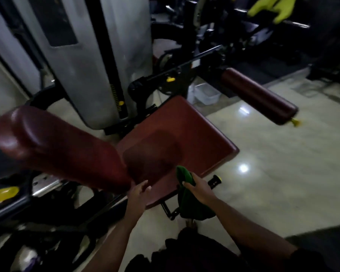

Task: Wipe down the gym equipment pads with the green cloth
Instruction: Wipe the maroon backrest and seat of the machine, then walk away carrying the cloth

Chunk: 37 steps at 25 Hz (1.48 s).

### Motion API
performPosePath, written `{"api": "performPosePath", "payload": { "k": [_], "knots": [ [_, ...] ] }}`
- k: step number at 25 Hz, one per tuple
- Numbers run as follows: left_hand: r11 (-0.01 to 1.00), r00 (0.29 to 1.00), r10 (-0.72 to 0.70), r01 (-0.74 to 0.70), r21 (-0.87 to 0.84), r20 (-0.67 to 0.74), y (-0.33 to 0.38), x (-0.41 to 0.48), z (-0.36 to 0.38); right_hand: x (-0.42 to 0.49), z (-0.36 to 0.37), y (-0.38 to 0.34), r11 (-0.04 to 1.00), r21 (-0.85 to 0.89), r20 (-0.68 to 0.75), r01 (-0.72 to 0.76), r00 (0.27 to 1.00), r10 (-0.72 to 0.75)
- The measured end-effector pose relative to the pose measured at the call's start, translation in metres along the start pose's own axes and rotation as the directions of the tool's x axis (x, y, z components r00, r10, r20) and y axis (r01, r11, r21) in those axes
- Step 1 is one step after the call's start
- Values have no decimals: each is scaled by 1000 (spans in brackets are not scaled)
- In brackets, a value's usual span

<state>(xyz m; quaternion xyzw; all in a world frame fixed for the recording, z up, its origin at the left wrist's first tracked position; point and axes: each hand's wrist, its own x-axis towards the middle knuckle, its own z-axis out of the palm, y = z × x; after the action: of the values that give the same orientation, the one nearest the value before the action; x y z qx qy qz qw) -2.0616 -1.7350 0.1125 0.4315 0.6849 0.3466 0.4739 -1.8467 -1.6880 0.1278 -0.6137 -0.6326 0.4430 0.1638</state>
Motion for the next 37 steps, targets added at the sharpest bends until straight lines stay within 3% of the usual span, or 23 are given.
{"api": "performPosePath", "payload": {
  "k": [4,9,11,15,18,25,32,37],
  "knots": [
    [967,970,154,-187,171,186,34,28,45,-17,-47,12,997,12,-180,-80,980,81],
    [824,845,303,-465,325,441,100,79,121,-30,-132,51,961,88,-407,-261,872,273],
    [744,775,307,-557,368,553,130,100,156,-34,-166,68,938,140,-475,-318,809,345],
    [569,620,168,-696,438,766,193,139,236,-36,-231,112,887,273,-579,-372,673,461],
    [467,580,124,-750,468,805,237,153,293,-30,-275,137,848,390,-608,-358,592,529],
    [560,497,124,-749,353,859,330,160,436,-29,-382,194,791,492,-645,-363,459,611],
    [534,364,91,-803,263,927,374,147,611,-41,-478,283,648,622,-610,-440,245,753],
    [487,314,30,-834,260,949,408,183,730,-26,-569,350,669,536,-668,-514,227,709]
  ]
}}
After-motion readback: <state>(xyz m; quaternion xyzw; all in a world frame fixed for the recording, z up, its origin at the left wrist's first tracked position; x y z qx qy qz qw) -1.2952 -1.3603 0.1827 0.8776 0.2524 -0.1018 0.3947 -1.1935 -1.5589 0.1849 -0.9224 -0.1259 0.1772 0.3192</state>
